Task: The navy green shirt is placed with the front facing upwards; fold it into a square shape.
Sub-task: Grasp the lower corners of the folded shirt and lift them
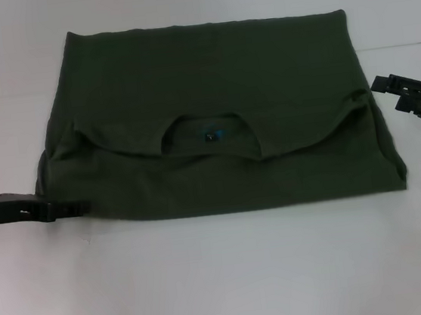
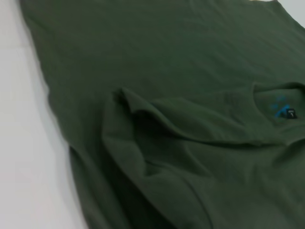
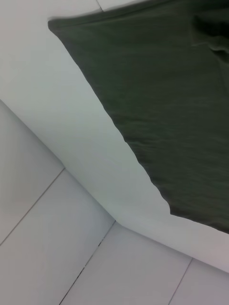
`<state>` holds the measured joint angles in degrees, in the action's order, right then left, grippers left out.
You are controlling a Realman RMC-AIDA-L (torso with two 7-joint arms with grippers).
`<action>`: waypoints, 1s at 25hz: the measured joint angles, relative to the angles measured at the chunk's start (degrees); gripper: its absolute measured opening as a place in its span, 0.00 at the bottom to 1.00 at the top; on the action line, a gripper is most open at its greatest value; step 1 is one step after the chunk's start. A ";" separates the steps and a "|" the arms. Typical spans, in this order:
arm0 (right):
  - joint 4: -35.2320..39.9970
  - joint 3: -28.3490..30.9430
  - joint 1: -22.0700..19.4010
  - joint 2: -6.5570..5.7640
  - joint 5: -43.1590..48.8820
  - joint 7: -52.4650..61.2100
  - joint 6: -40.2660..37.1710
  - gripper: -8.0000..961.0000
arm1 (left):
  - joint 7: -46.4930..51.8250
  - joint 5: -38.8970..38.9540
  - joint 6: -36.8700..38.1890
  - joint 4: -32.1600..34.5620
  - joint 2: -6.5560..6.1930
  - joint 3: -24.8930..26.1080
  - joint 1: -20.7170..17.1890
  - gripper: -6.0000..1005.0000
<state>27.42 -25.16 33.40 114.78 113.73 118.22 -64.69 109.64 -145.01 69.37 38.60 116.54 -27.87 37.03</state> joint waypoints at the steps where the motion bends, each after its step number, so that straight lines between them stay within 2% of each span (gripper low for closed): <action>1: 0.00 -0.02 0.05 0.00 0.00 0.00 0.04 0.97 | 0.07 -0.02 0.00 -0.39 -0.02 0.00 0.15 0.78; 14: 0.00 -0.16 0.18 0.00 0.00 0.31 0.30 0.97 | 2.27 -0.47 -1.96 -0.50 -0.40 0.43 0.36 0.72; 25: 0.00 -0.15 0.35 -0.13 0.00 0.70 0.22 0.97 | 3.42 -0.68 -4.13 -0.63 -0.24 -1.27 0.40 0.45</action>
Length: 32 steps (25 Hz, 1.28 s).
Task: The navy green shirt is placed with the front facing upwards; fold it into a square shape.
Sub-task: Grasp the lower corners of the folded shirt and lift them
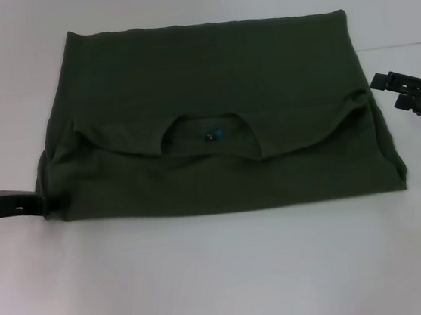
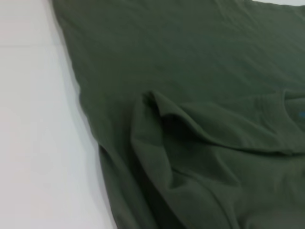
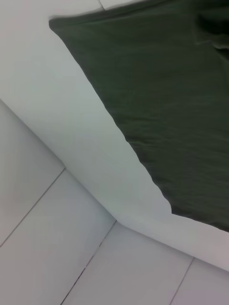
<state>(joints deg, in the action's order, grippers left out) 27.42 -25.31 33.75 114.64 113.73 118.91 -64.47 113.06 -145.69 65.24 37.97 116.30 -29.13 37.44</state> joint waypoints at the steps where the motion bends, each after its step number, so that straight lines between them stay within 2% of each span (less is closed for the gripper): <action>1: 0.00 0.00 0.01 -0.03 0.00 0.00 0.00 0.97 | 0.03 -0.11 0.00 0.05 0.03 -0.32 0.03 0.41; 9: 0.26 -0.91 0.18 -0.38 0.00 1.74 -0.07 0.97 | 1.15 -0.42 -0.02 0.16 -0.07 0.00 0.36 0.11; 11: 0.77 -2.43 0.15 -0.99 -0.01 3.88 -0.61 0.97 | 1.97 -0.43 -0.01 0.21 -0.20 0.17 0.45 0.03; 12: 0.95 -3.45 0.11 -1.53 0.01 5.35 -1.16 0.97 | 2.23 -0.45 0.22 0.23 -0.28 0.18 0.52 0.03; 15: 1.33 -7.77 0.18 -4.41 0.01 11.86 -4.13 0.97 | 2.23 -0.47 0.38 0.24 -0.28 0.09 0.53 0.03; 19: 1.42 -15.00 1.10 -9.28 2.40 22.15 -8.49 0.97 | 2.25 -0.53 0.36 0.26 -0.29 0.09 0.53 0.03; 21: 1.67 -16.30 1.58 -11.32 5.73 26.32 -10.86 0.97 | 2.25 -0.47 0.36 0.26 -0.30 0.13 0.53 0.03; 24: 2.66 -16.14 1.52 -13.22 8.61 29.73 -14.61 0.97 | 2.26 -0.35 0.63 0.27 -0.30 0.09 0.54 0.03; 27: 2.76 -16.55 1.42 -13.59 9.51 31.03 -16.95 0.97 | 2.31 -0.34 0.73 0.27 -0.25 0.00 0.60 0.03; 32: 2.49 -16.88 3.51 -13.02 15.70 34.02 -18.90 0.96 | 3.48 -0.49 0.81 0.26 -0.27 -0.28 0.84 0.04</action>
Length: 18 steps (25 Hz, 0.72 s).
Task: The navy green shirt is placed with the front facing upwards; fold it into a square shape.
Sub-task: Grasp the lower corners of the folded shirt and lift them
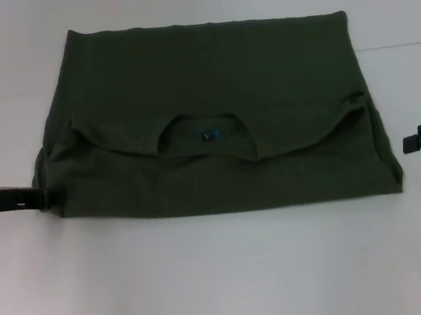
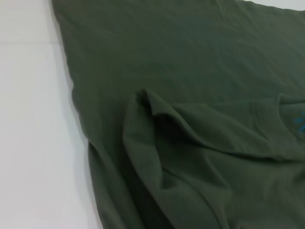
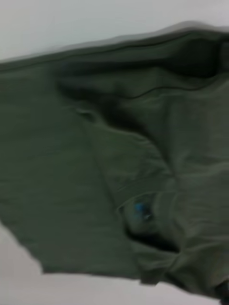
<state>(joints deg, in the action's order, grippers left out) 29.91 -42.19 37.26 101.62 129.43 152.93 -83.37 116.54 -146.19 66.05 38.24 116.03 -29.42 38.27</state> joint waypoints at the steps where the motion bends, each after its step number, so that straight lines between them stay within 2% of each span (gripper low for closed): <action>1: 0.19 0.00 0.64 0.00 1.28 0.70 -0.47 0.96 | 0.05 -0.03 0.07 0.00 0.00 -0.04 0.01 0.04; 5: 0.54 -0.02 3.59 -0.60 6.11 2.67 -1.97 0.96 | 0.09 -0.04 0.27 -0.06 0.04 -0.08 0.03 0.04; 12: 0.54 0.01 7.03 -0.82 10.27 3.36 -2.51 0.94 | 0.18 -0.10 0.62 -0.17 0.07 -0.06 -0.32 0.04; 18: 0.41 -0.08 7.14 0.82 10.48 2.32 0.39 0.93 | 0.73 -0.70 0.73 -0.17 0.19 -0.03 -0.55 0.04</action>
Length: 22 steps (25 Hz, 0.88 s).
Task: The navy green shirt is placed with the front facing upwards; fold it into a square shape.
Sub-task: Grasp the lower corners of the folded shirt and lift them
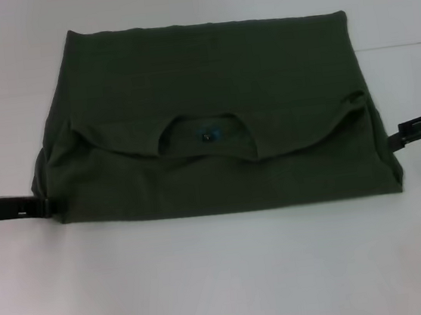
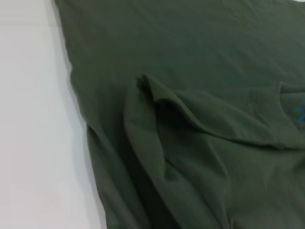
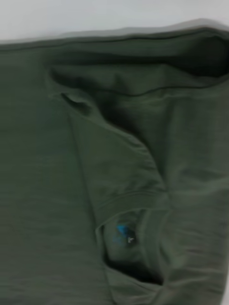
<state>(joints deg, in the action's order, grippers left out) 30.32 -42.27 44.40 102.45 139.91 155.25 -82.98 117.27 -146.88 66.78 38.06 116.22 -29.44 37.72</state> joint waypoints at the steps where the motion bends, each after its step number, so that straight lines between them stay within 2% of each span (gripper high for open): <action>1: -0.19 -0.18 -0.19 0.77 0.01 -0.59 1.74 0.93 | 0.10 -0.07 0.01 -0.01 0.01 -0.02 -0.01 0.04; 2: -0.19 -0.18 -0.19 0.77 0.01 -0.59 1.74 0.93 | 0.11 -0.08 0.02 -0.01 0.01 -0.05 -0.01 0.04; 10: -0.67 -0.82 -0.31 3.54 0.01 -1.69 5.80 0.91 | 0.20 -0.17 0.02 -0.12 0.13 -0.17 -0.02 0.04; 22: -0.81 -2.90 0.48 5.89 0.01 -2.03 9.31 0.89 | 0.22 -0.16 0.01 -0.27 0.23 -0.32 -0.11 0.04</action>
<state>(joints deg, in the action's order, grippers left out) 29.51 -45.17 44.87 108.34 139.92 153.22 -73.67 117.49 -147.04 66.79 37.79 116.45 -29.76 37.62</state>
